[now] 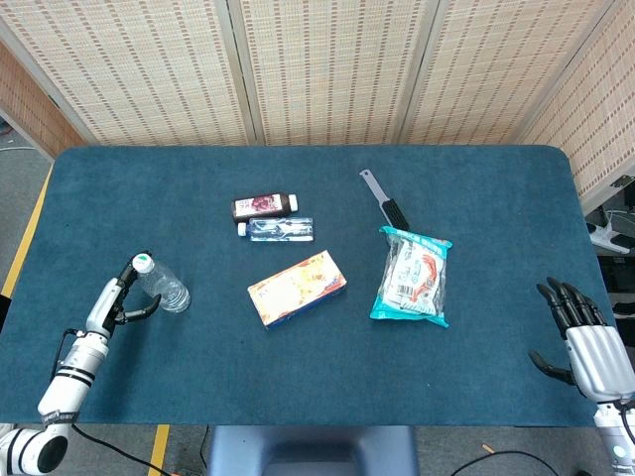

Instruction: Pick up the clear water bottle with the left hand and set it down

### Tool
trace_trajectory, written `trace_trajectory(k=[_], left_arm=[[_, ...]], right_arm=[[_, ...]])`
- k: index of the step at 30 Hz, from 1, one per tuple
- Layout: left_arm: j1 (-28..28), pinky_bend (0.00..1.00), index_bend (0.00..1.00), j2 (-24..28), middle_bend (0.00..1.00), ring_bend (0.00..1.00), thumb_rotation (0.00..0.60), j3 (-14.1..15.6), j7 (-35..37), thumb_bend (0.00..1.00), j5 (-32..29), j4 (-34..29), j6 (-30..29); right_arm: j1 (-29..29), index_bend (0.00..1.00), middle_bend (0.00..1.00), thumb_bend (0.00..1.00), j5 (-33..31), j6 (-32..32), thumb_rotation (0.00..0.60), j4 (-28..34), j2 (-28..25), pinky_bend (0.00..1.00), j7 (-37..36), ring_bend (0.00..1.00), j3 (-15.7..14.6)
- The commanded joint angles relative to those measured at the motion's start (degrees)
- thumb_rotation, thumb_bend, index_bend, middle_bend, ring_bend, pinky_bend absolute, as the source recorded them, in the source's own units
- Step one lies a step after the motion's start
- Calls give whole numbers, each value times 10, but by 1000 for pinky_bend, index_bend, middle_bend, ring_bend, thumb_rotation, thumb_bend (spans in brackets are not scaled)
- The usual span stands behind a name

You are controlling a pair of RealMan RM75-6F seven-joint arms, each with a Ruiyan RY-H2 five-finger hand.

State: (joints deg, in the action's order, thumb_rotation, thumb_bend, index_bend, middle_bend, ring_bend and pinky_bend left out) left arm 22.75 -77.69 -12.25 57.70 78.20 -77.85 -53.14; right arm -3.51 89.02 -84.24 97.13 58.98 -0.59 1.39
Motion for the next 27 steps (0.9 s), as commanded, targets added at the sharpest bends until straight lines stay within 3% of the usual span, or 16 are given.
trace_trajectory(k=[1, 6, 13, 22, 27], left_arm=[[2, 39, 0, 9, 0, 0, 600, 9, 25, 386, 17, -2, 1], [5, 40, 0, 20, 0, 0, 600, 23, 77, 385, 49, -9, -8], [16, 39, 0, -6, 0, 0, 600, 27, 80, 386, 43, 5, -17], [20, 39, 0, -75, 10, 0, 600, 8, -35, 374, -33, 44, -29], [8, 41, 81, -121, 140, 104, 600, -20, -111, 377, -86, 65, -77]], right_arm=[[0, 0, 0, 138, 0, 0, 600, 0, 0, 131, 0, 0, 0], [-2, 0, 0, 138, -1, 4, 600, 0, 2, 132, 4, 0, -1], [-3, 0, 0, 138, -3, 7, 600, 0, 2, 132, 4, 0, -1], [-3, 0, 0, 137, -3, 8, 600, 0, 1, 132, 3, 0, -1], [-4, 0, 0, 137, -4, 9, 600, 1, 0, 131, 3, 0, -1]])
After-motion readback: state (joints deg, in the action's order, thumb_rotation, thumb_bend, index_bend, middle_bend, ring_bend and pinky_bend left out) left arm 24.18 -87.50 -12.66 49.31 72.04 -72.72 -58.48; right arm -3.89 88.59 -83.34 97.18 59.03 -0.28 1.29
